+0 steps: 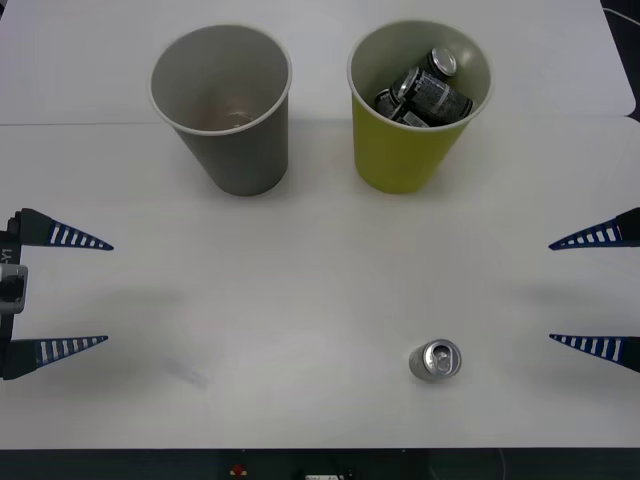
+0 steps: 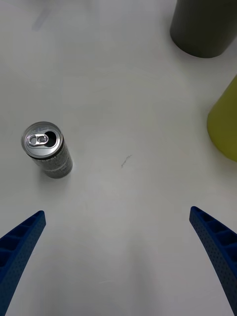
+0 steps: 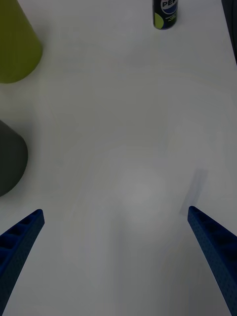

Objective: Put the can into the green bin and the plastic bottle into the gray bin

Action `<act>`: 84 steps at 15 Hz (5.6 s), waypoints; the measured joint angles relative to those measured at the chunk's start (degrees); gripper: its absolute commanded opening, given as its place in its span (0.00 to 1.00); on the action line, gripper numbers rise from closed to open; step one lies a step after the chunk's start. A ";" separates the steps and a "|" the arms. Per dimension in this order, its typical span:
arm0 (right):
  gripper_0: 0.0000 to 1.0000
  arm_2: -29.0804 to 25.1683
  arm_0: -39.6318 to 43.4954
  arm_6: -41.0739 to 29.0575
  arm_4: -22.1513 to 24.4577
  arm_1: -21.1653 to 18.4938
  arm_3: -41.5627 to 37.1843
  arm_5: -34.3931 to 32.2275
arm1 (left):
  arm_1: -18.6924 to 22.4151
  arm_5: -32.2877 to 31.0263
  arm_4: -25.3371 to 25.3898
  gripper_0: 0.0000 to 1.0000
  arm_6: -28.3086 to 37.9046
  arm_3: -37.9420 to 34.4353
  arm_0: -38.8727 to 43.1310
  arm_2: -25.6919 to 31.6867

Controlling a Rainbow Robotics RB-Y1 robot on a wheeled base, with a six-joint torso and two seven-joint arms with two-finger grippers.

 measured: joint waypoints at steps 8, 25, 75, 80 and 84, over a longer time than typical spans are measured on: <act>1.00 0.41 -0.33 0.22 -1.15 0.64 1.68 1.46 | 0.00 0.00 0.00 1.00 0.00 0.00 0.00 0.00; 1.00 -6.71 -1.37 11.08 -0.91 24.64 17.10 -13.36 | 0.00 0.00 0.00 1.00 0.00 0.00 0.00 0.00; 0.00 10.62 -12.53 49.31 -11.86 46.11 53.09 -11.38 | 0.00 0.00 0.00 1.00 0.00 0.00 0.00 0.00; 0.00 11.03 -12.39 49.41 -14.19 46.09 53.05 -11.37 | 0.00 0.00 0.00 1.00 0.00 0.00 0.00 0.00; 0.00 10.37 -12.37 48.64 -14.45 45.99 52.99 -11.87 | 0.00 0.00 0.00 1.00 0.00 0.00 0.00 0.00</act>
